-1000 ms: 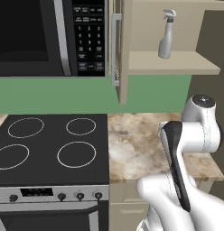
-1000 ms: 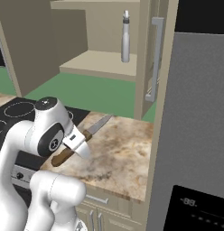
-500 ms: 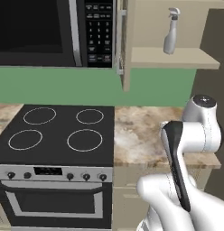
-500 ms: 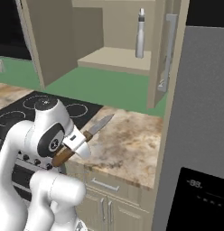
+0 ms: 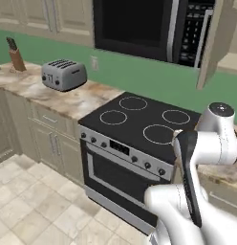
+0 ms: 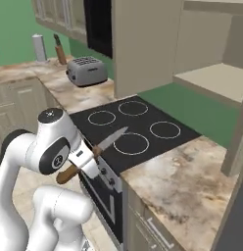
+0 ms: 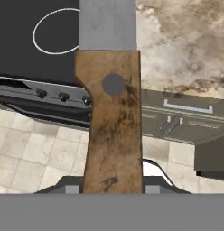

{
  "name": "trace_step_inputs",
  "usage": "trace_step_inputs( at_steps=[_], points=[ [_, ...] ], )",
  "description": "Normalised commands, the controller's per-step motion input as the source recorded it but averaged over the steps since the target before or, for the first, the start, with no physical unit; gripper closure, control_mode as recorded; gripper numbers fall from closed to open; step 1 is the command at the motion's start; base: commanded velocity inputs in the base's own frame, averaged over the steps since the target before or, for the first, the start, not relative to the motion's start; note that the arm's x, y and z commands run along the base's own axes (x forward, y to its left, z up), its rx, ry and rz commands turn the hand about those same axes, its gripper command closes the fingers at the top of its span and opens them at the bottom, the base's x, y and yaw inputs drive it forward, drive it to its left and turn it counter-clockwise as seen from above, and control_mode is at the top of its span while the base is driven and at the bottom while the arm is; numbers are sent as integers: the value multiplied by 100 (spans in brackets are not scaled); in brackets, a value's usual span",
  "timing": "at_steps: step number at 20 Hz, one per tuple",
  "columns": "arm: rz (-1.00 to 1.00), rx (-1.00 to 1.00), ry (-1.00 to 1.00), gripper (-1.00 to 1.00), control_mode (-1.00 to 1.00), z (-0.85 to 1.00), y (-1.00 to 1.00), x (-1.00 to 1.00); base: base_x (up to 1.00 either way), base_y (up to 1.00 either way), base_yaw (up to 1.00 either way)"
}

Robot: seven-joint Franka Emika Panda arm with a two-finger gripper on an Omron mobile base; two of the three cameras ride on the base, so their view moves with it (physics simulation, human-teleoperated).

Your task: Move the cutting board and knife to the sink. Then move spray from the cabinet to the counter.

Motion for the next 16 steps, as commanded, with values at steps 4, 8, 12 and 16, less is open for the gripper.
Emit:
trace_step_inputs(
  at_steps=[4,8,12,16],
  points=[
    [0,0,0,100,100,0,0,0,-2,14,100],
    [0,0,0,100,100,0,0,0,0,14,99],
    [0,0,0,100,100,0,0,0,0,8,100],
    [0,0,0,100,100,0,0,0,24,3,79]
  ],
)
